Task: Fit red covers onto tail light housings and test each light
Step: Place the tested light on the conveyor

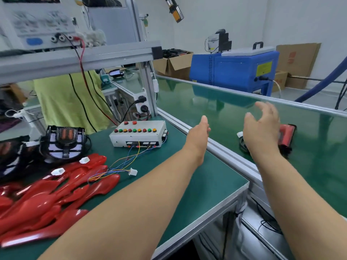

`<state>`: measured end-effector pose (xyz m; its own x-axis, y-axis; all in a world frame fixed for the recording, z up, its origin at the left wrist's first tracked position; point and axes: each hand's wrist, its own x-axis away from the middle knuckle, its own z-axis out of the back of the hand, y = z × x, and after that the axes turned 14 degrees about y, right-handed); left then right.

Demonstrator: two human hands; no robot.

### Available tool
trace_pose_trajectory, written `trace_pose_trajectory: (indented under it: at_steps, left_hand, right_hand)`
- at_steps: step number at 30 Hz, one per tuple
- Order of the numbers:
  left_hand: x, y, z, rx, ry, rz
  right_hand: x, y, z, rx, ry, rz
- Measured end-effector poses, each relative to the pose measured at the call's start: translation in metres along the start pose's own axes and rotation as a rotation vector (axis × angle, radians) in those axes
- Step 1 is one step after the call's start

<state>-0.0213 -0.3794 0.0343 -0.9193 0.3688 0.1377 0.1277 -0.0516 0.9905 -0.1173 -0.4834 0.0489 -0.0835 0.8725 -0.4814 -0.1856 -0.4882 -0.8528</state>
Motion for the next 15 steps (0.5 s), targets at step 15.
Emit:
trace_pose_trajectory:
  at_steps: [15]
  left_hand:
    - [0.017, 0.036, 0.192, 0.027, 0.406, -0.266]
  right_hand:
    - [0.138, -0.092, -0.100, -0.278, -0.539, 0.064]
